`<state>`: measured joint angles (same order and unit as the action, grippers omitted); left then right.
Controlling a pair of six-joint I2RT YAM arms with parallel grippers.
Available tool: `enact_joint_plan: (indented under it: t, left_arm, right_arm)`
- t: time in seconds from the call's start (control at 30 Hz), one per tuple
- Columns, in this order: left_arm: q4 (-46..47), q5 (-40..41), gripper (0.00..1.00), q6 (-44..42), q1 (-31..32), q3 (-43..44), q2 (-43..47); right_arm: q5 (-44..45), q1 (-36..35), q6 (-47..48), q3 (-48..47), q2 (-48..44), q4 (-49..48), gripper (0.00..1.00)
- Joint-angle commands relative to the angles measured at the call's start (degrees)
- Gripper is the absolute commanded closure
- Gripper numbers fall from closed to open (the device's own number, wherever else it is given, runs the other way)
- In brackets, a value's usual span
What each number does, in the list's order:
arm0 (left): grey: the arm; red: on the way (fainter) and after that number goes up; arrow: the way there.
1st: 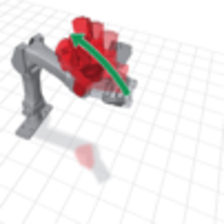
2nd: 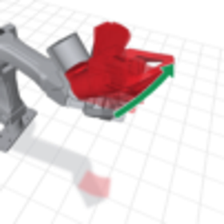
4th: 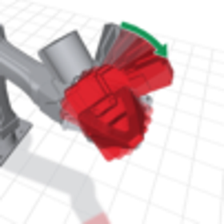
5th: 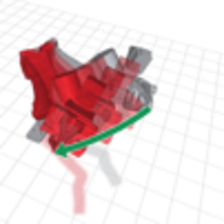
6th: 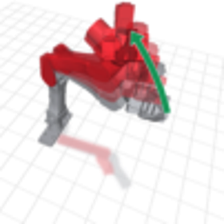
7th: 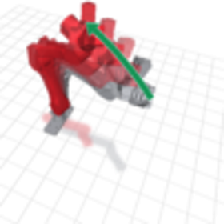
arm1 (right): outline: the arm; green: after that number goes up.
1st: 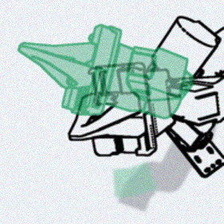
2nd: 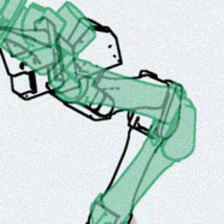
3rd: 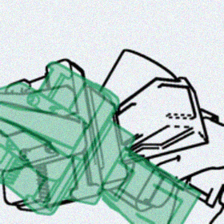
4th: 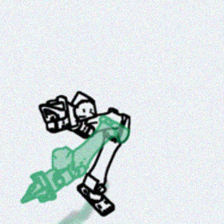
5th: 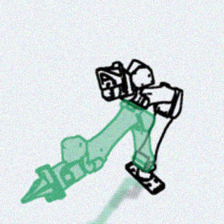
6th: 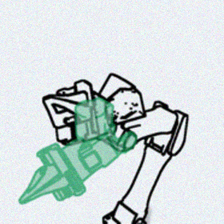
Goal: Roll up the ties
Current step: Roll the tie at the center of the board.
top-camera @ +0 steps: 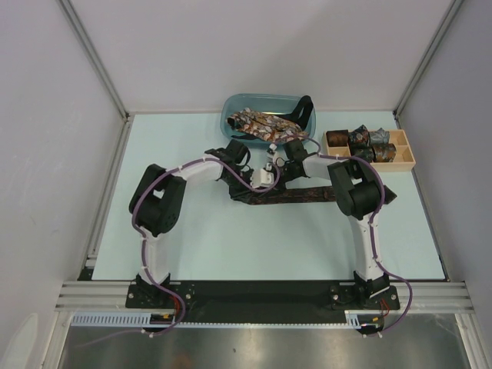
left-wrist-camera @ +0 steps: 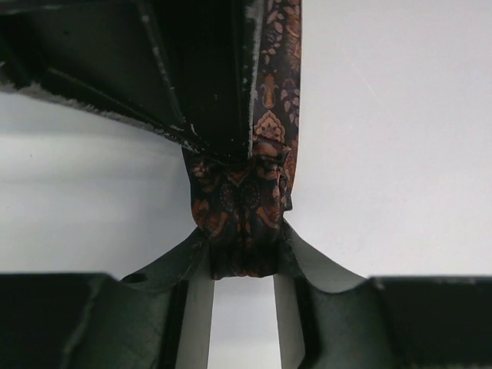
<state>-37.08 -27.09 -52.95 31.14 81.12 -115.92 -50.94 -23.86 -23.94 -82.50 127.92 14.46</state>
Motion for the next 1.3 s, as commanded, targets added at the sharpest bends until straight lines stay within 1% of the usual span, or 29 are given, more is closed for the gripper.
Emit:
enact_joint_plan:
  t: [0.0, 0.1, 0.3, 0.47, 0.67, 0.73, 0.83, 0.93, 0.97, 1.07, 1.2, 1.23, 1.27]
  left_arm:
    - [-1.5, 4.8, 0.68, -5.2, 1.8, -4.0, 3.5]
    - [-1.4, 7.0, 0.69, -5.7, 2.9, -4.5, 3.2]
    - [-1.4, 9.9, 0.69, -4.2, 4.1, -4.0, 1.9]
    - [-1.8, 10.3, 0.69, -2.9, 4.3, -2.5, 1.1]
    - [-1.9, 10.5, 0.68, -2.3, 4.3, -2.2, 0.8]
    - [-1.9, 10.2, 0.67, -2.2, 4.3, -2.2, 0.7]
    - [-1.8, 9.9, 0.66, -1.8, 4.3, -2.1, 0.8]
    - [-1.9, 9.4, 0.65, -1.7, 4.2, -2.2, 0.9]
    - [-1.9, 9.3, 0.64, -1.7, 4.2, -2.3, 1.0]
    - [-1.8, 8.7, 0.62, -1.5, 3.8, -2.4, 1.0]
    - [-1.7, 8.5, 0.61, -1.7, 3.5, -2.5, 1.0]
    - [-1.8, 8.3, 0.59, -1.5, 3.5, -2.5, 1.1]
    - [-1.8, 8.1, 0.53, -1.5, 3.3, -2.5, 1.5]
  right_arm:
    - [-0.5, 0.6, 0.6, 0.6, -2.8, 1.5, 0.81]
    - [-2.1, 1.1, 1.5, 0.2, -3.7, 4.5, 0.71]
    - [-4.9, 2.9, 2.4, 1.5, -7.7, 7.4, 0.59]
    - [-5.8, 2.5, -0.2, 1.4, -7.6, 6.4, 0.54]
    - [-4.8, 0.1, -2.2, 0.2, -4.8, 4.3, 0.53]
    - [-4.3, -0.1, -3.0, 0.1, -3.7, 3.3, 0.55]
    - [-3.1, -0.8, -2.3, -0.5, -2.3, 3.1, 0.61]
    - [-2.0, -0.8, -1.2, -1.0, -1.2, 3.6, 0.75]
    - [-1.8, -0.7, -0.8, -1.4, -0.8, 4.4, 0.84]
    - [-0.3, 0.0, 1.4, -1.4, -0.7, 6.2, 1.00]
    - [0.2, 1.2, 2.0, -1.4, -0.5, 7.2, 1.00]
    - [0.1, 1.4, 1.9, -1.4, -0.8, 7.0, 1.00]
    - [0.1, 1.6, 1.9, -1.3, -0.9, 6.9, 1.00]
